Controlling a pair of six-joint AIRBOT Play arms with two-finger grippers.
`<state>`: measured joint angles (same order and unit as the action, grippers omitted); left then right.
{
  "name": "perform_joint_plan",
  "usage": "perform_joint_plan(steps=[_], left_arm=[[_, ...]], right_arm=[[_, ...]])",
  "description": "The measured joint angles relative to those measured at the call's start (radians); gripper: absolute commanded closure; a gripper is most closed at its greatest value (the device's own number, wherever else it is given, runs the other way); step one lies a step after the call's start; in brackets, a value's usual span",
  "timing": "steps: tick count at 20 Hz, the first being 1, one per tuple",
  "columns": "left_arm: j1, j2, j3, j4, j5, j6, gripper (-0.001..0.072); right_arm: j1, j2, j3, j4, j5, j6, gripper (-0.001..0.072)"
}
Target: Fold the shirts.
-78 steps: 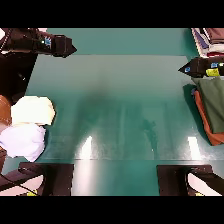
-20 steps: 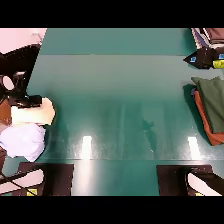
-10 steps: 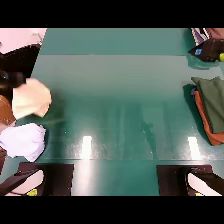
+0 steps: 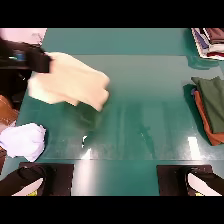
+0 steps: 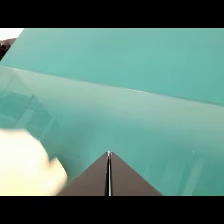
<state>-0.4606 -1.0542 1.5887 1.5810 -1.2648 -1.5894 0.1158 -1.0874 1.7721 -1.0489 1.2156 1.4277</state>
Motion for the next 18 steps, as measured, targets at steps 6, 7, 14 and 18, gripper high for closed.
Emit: perform_joint_plan(steps=[6,7,14,18], left_arm=[[-0.198,-0.235,0.016,-0.050,0.144,0.003,0.0166],[-0.186,-0.252,0.019,-0.045,0.154,0.005,0.0166],[0.111,-0.318,-0.098,-0.147,0.119,0.005,0.0166],[0.209,-0.397,-0.255,-0.313,0.146,0.047,0.0166]], right_arm=[[0.000,0.000,0.013,-0.001,0.042,0.000,0.0696],[0.000,0.000,0.014,-0.001,0.048,0.000,0.0696],[0.000,-0.004,0.015,0.000,0.066,0.000,0.0696],[0.000,-0.018,0.014,0.000,0.076,0.000,0.0696]])
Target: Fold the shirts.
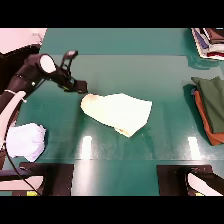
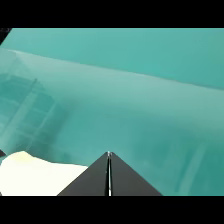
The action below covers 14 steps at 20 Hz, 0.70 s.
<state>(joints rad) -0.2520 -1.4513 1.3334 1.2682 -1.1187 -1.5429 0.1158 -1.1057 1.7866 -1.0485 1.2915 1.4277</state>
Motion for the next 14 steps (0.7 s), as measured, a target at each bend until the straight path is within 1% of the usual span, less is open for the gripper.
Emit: perform_joint_plan(steps=[2,3,4,5,8,11,12,13,14], left_arm=[[0.017,-0.051,-0.040,-0.072,0.022,0.015,0.0167],[0.023,-0.070,-0.051,-0.103,0.035,0.021,0.0257],[0.028,-0.086,-0.060,-0.127,0.054,0.024,0.0506],[0.031,-0.098,-0.065,-0.144,0.066,0.026,0.0673],[0.035,-0.116,-0.050,-0.171,0.087,0.033,0.0678],[0.037,-0.103,-0.005,-0.175,0.089,0.044,0.0678],[0.038,-0.094,0.008,-0.175,0.090,0.048,0.0678],[0.038,-0.086,0.019,-0.175,0.089,0.050,0.0678],[0.038,-0.079,0.028,-0.174,0.089,0.052,0.0678]], right_arm=[[0.000,-0.013,0.000,0.002,0.018,0.000,0.0696],[0.000,-0.020,0.000,0.002,0.031,0.000,0.0696],[0.000,-0.029,0.000,0.001,0.047,0.000,0.0696],[0.000,-0.039,0.000,0.001,0.064,0.001,0.0696],[-0.011,-0.067,-0.033,0.000,0.133,0.006,0.0696],[-0.034,-0.073,-0.177,-0.002,0.166,0.010,0.0688],[-0.040,-0.073,-0.253,-0.003,0.166,0.011,0.0539],[-0.044,-0.073,-0.341,-0.003,0.154,0.011,0.0245],[-0.045,-0.073,-0.427,-0.002,0.131,0.011,0.0156]])
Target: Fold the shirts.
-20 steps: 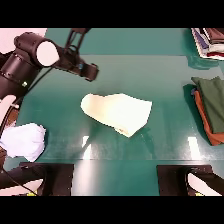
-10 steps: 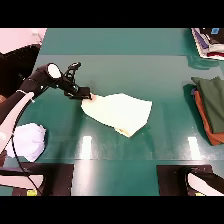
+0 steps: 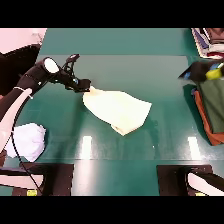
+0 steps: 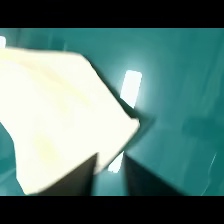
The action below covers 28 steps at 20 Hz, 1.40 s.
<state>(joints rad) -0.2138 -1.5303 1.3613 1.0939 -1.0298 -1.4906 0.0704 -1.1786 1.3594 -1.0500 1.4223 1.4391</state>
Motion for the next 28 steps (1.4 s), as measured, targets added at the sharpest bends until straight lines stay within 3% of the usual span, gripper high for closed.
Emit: perform_joint_plan(steps=[5,8,9,11,12,17,28], left_arm=[[0.000,0.013,0.016,0.000,-0.005,0.004,0.0678],[0.000,0.014,0.018,0.000,-0.003,0.006,0.0678],[0.000,0.015,0.019,-0.001,-0.003,0.006,0.0678],[0.000,0.015,0.019,0.000,-0.005,0.006,0.0678],[0.000,0.015,0.019,0.001,-0.006,0.006,0.0678],[0.000,0.104,0.021,0.029,0.009,0.006,0.0679],[-0.001,0.686,0.188,0.008,0.012,0.006,0.0679]], right_arm=[[0.042,-0.004,-0.411,0.076,-0.242,0.001,0.0161],[0.108,-0.055,-0.507,0.144,-0.364,-0.014,0.0162],[0.130,-0.082,-0.510,0.154,-0.389,-0.018,0.0205],[0.175,-0.147,-0.486,0.171,-0.428,-0.023,0.0614],[0.192,-0.176,-0.465,0.172,-0.441,-0.025,0.0697],[0.227,-0.216,-0.308,0.100,-0.444,-0.029,0.0697],[0.154,0.241,0.173,-0.039,-0.270,-0.031,0.0699]])
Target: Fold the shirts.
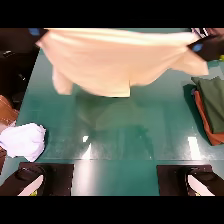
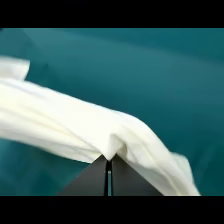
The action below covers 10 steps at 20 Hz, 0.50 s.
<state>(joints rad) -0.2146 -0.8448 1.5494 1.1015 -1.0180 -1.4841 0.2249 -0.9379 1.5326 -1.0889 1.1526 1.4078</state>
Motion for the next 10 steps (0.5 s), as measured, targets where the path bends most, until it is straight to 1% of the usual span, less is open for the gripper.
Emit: perform_joint_plan(steps=[3,5,7,10], left_arm=[[0.000,0.045,0.041,-0.029,-0.030,0.000,0.0679],[0.000,0.045,0.053,-0.039,-0.040,0.000,0.0679],[0.001,0.014,0.058,-0.039,-0.065,0.000,0.0679],[0.001,-0.084,0.051,-0.021,-0.162,0.000,0.0679]], right_arm=[[-0.003,0.057,0.087,-0.008,0.025,0.005,0.0699],[-0.004,0.051,0.142,-0.013,0.050,0.018,0.0699],[-0.004,0.009,0.190,-0.013,0.082,0.036,0.0698],[-0.004,-0.109,0.217,-0.019,0.142,0.067,0.0699]])
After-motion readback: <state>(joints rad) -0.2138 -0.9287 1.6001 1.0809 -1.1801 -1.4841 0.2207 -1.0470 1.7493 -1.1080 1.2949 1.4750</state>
